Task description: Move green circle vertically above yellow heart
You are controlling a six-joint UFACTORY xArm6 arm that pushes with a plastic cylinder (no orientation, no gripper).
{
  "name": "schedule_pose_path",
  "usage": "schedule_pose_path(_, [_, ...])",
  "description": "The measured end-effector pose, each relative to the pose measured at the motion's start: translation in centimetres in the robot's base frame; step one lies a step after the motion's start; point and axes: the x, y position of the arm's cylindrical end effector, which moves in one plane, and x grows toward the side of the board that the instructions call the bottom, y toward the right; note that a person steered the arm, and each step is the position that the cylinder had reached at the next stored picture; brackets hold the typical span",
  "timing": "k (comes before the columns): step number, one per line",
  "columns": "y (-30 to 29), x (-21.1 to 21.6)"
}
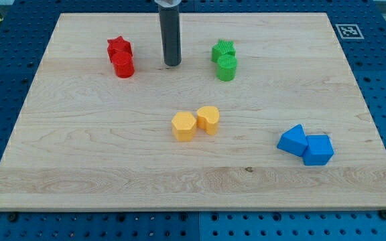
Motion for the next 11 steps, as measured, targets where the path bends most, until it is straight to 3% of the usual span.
schedule_pose_path(1, [4.3,2.7])
schedule_pose_path(8, [11.4,7.1])
schedule_pose_path(10, [16.3,6.3])
schedule_pose_path(11, [12.9,3.3])
